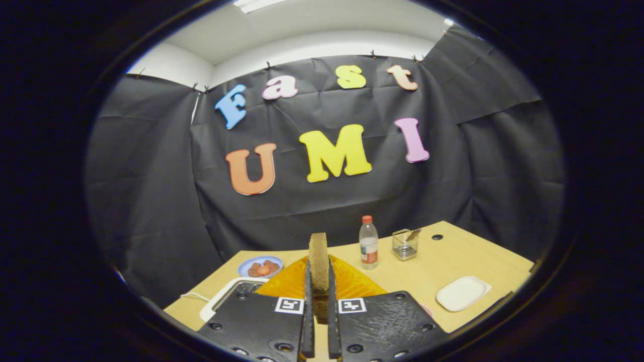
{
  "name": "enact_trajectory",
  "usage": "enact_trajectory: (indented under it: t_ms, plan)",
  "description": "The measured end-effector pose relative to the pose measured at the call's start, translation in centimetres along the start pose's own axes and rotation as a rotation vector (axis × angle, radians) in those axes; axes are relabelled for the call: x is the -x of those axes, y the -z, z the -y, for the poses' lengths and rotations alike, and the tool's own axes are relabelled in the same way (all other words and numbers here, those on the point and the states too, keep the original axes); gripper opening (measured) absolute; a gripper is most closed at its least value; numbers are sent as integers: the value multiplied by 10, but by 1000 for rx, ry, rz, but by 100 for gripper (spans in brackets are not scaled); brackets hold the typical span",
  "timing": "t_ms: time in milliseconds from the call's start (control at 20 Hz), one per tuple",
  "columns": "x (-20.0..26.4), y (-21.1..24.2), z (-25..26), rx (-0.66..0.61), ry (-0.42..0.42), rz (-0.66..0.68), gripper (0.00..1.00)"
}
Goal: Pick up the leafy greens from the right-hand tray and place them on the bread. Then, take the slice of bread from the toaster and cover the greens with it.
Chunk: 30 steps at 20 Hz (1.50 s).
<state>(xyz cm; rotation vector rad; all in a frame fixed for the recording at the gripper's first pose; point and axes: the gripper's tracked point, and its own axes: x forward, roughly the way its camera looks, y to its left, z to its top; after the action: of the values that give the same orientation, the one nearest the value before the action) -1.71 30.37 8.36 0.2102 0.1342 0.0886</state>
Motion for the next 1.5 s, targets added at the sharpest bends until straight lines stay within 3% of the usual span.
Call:
enact_trajectory:
  t_ms: [550,800,1150,1500]
  plan:
    - [-27,111,50,7,31,-170,10]
    - [-28,137,51,-56,29,-216,10]
    - [-24,142,85,-2,92,-200,12]
    - [-18,148,128,4,157,-222,43]
